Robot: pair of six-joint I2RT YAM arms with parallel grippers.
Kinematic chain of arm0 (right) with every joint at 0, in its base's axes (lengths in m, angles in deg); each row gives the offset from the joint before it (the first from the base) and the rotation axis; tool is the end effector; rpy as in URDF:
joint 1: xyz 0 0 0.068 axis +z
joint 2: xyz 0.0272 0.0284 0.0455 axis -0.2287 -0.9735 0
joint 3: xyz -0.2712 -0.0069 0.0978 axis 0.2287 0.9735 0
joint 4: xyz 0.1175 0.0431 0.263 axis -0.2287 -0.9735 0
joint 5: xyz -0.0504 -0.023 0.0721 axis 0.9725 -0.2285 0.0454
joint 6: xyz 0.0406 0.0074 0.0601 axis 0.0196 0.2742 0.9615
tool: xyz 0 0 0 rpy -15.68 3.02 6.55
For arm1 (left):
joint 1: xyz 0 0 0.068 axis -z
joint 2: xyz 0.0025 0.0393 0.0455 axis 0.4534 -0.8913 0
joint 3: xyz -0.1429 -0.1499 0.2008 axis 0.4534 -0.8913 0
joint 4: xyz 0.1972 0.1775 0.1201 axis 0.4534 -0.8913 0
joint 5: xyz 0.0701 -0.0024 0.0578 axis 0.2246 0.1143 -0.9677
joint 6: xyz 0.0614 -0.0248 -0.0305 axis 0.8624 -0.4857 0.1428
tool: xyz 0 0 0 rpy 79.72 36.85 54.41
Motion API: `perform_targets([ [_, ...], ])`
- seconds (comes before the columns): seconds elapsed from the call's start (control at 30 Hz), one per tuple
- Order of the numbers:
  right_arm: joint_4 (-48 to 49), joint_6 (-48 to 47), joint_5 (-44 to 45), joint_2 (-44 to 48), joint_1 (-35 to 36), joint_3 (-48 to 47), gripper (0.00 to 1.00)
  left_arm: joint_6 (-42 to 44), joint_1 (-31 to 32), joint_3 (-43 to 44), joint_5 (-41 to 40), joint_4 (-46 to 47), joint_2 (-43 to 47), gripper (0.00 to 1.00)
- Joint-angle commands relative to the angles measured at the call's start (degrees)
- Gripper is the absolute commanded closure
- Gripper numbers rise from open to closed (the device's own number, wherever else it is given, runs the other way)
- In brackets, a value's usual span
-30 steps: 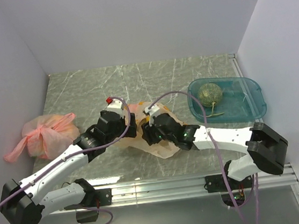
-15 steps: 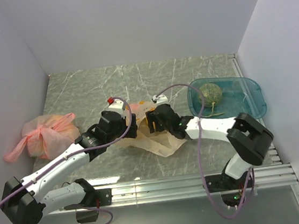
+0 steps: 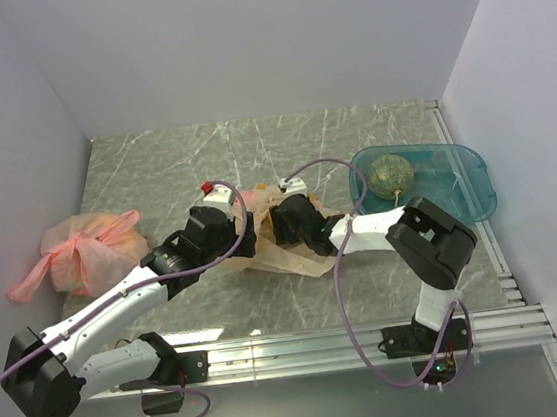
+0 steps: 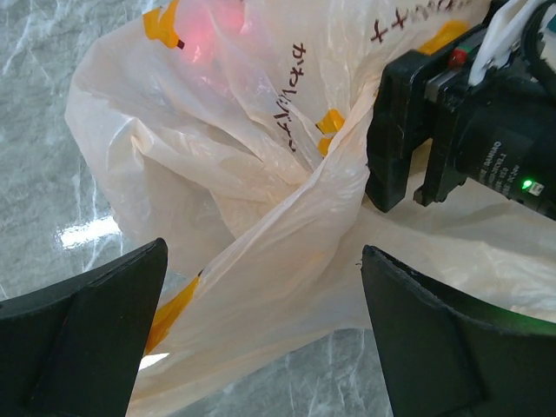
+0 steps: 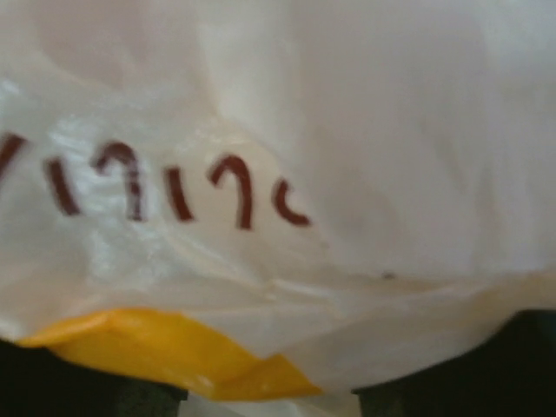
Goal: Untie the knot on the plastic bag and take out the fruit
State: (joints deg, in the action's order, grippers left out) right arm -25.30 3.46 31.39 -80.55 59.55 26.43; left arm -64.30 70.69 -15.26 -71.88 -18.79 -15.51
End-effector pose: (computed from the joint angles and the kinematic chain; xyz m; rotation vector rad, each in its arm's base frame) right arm 0.2854 0.2754 0.1271 -0.2935 2.2380 0.3566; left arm 0.2109 -0.1780 0.2556 0.2168 2.1651 -0.3673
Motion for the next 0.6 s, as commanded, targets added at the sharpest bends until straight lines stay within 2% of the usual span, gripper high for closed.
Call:
perform_targets([
  [0.0, 6.3, -1.0, 1.0, 1.5, -0.4, -0.1, 0.65, -0.2, 0.1, 2.0, -0.2, 0.6, -0.8, 0.01],
  [0.07, 6.3, -1.6, 0.6, 3.7, -0.3, 1.2, 0.78, -0.3, 0.1, 2.3, -0.6, 0.4, -0.7, 0.01],
  [0.1, 6.1, -1.9, 0.5, 4.6, -0.3, 1.6, 0.87, -0.4, 0.1, 2.2, -0.8, 0.4, -0.8, 0.01],
  [0.2, 5.2, -3.6, -1.1, 8.3, -0.2, 3.3, 0.99, -1.1, 0.1, 2.0, -2.3, 0.4, -0.8, 0.01],
  [0.57, -4.3, -10.7, -12.2, 28.0, 0.3, 11.2, 1.00, -2.6, 0.1, 3.2, -4.1, 1.6, -0.1, 0.01],
])
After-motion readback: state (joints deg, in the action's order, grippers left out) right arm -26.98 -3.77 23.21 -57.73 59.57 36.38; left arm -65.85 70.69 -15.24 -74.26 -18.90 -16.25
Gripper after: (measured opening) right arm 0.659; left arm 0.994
